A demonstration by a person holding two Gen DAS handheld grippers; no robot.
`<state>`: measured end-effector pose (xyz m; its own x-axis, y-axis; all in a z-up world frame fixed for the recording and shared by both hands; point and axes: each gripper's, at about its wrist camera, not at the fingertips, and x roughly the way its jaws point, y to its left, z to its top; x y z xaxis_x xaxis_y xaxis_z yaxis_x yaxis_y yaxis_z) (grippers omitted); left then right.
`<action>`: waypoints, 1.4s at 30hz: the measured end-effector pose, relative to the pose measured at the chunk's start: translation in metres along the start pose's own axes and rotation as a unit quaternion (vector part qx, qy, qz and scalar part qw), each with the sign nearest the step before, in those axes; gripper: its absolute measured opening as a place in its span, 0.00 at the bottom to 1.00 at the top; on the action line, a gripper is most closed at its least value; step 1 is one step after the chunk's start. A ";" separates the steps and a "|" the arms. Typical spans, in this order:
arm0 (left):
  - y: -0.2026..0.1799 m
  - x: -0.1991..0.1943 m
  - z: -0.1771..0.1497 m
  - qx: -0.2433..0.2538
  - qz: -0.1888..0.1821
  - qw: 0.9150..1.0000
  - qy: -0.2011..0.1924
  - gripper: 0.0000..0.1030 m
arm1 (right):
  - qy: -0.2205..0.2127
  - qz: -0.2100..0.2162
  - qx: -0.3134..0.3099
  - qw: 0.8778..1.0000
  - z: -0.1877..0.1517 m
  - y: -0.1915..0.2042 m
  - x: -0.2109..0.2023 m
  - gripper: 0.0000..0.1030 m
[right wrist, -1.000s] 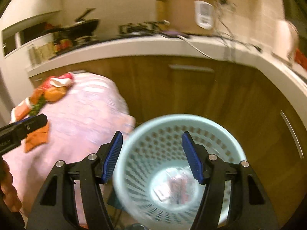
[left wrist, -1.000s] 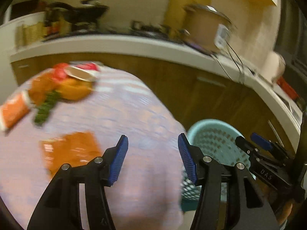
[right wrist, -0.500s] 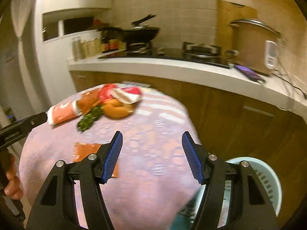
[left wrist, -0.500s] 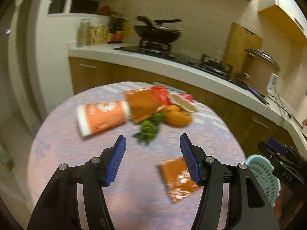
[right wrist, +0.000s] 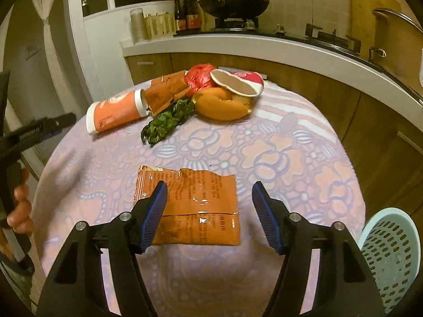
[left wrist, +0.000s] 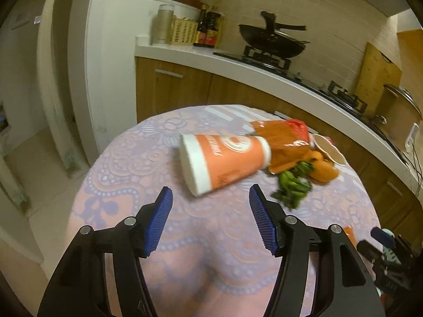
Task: Collect trash
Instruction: 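Move both open tools back over the table toward the orange items, then grasp the orange paper cup with the left tool while the right tool grasps the orange wrapper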
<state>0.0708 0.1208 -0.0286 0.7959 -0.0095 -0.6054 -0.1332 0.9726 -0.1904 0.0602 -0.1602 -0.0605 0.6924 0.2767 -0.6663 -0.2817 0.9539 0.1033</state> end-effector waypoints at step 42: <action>-0.039 0.057 -0.019 -0.016 -0.107 0.991 0.081 0.05 | 0.075 -0.023 -0.052 0.996 -0.006 0.026 0.035 0.41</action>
<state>0.1103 0.0781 -0.0709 0.7027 -0.2554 -0.6641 0.0082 0.9362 -0.3514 0.0732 -0.1260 -0.0857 0.6016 0.2051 -0.7720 -0.3253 0.9456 -0.0023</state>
